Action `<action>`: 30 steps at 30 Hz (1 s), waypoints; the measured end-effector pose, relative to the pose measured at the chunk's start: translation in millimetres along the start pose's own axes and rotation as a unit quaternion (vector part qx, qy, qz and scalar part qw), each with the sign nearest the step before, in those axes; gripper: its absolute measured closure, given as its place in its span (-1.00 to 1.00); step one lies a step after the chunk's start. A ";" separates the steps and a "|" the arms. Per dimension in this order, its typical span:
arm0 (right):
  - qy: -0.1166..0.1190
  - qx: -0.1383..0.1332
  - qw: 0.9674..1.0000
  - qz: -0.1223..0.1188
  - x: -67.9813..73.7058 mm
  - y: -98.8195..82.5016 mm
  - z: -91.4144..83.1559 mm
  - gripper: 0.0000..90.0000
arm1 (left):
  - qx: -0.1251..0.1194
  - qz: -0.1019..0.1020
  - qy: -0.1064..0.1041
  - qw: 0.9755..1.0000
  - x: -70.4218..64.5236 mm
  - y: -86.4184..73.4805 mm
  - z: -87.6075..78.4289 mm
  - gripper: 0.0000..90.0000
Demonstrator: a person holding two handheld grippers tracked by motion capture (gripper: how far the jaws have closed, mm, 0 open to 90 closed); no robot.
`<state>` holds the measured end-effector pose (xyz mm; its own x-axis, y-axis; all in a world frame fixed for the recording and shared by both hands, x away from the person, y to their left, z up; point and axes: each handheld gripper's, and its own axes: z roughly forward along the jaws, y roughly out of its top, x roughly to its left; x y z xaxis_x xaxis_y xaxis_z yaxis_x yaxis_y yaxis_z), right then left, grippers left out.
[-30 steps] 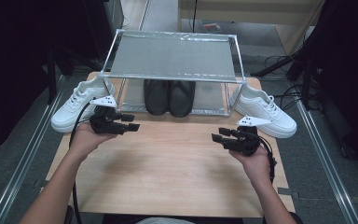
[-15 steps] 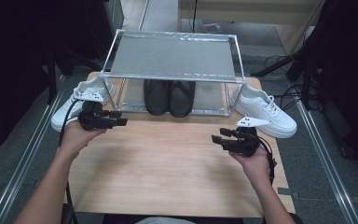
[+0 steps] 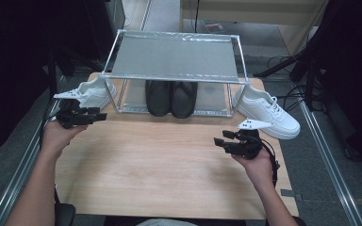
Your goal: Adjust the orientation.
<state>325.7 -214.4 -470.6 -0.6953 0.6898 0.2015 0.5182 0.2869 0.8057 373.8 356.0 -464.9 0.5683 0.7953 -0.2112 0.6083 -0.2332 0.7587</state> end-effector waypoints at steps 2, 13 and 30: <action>-0.002 0.000 1.000 0.000 -0.9 -1.0 -0.5 0.07 | 0.002 -0.012 0.007 1.000 7.8 -2.7 -0.4 0.04; -0.029 0.000 1.000 0.000 -5.2 -7.1 -12.3 0.07 | -0.023 -0.038 0.045 0.998 40.5 7.2 -3.7 0.07; -0.060 -0.004 0.998 0.012 -6.9 -18.6 -28.1 0.08 | -0.022 -0.064 0.111 0.991 78.0 42.6 13.2 0.08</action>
<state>306.8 -243.1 -471.3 -0.6179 0.7711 0.1537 0.5294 0.2635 0.8064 451.4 400.7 -457.2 0.3483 0.9216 -0.1710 0.6403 -0.1007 0.7615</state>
